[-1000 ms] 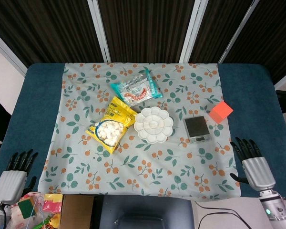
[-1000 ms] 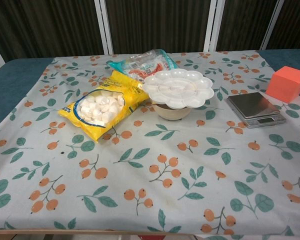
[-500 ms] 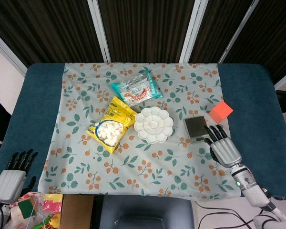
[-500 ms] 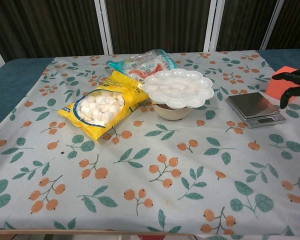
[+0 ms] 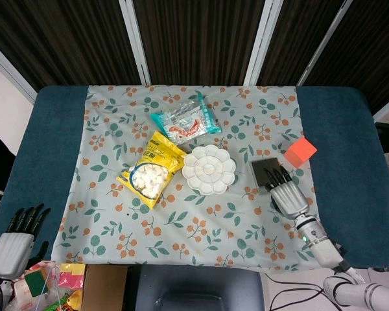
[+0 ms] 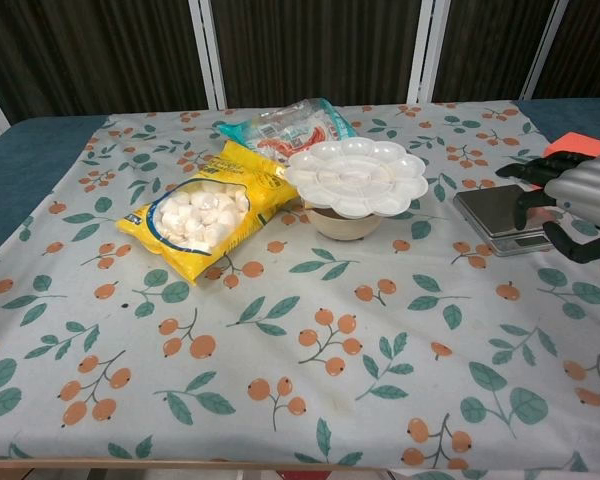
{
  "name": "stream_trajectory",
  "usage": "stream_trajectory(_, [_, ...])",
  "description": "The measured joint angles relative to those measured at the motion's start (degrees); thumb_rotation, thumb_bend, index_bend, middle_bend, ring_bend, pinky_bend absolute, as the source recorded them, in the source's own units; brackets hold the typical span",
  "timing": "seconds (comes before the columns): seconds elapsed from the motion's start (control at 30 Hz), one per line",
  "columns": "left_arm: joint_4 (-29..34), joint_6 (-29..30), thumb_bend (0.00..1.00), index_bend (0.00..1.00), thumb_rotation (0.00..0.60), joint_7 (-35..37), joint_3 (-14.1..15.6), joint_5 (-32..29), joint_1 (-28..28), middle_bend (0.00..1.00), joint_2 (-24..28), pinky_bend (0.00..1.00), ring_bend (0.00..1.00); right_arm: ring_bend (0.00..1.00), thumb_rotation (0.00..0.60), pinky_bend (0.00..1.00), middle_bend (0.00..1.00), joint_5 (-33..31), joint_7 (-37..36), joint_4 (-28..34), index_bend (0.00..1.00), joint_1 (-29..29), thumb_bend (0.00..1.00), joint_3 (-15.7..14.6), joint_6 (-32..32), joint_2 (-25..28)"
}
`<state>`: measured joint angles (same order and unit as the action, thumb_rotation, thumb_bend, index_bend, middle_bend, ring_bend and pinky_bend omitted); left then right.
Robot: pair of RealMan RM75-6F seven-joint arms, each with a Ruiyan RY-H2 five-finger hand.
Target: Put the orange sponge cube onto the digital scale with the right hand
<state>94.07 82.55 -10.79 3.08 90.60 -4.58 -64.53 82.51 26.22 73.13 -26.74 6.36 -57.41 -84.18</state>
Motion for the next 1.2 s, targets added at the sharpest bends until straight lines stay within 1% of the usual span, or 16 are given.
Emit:
stream_trajectory(0.23, [0.0, 0.1, 0.44, 0.00, 0.600, 0.2, -0.1, -0.1, 0.1, 0.03, 0.1, 0.03, 0.04, 0.00, 0.600, 0.00, 0.01, -1.9, 1.2, -1.7, 0.49, -1.2, 0.82, -0.4, 1.0, -2.1])
stream_trajectory(0.6, [0.0, 0.1, 0.44, 0.00, 0.600, 0.0, -0.1, -0.1, 0.1, 0.03, 0.0, 0.03, 0.04, 0.00, 0.600, 0.00, 0.01, -2.8, 1.6, -2.8, 0.48, -2.1, 0.82, -1.4, 1.0, -3.2])
stream_trajectory(1.2, [0.1, 0.2, 0.44, 0.00, 0.600, 0.1, -0.1, 0.2, 0.2, 0.03, 0.1, 0.03, 0.04, 0.00, 0.600, 0.00, 0.01, -4.6, 3.3, -2.9, 0.48, -3.0, 0.82, -2.2, 1.0, -4.2])
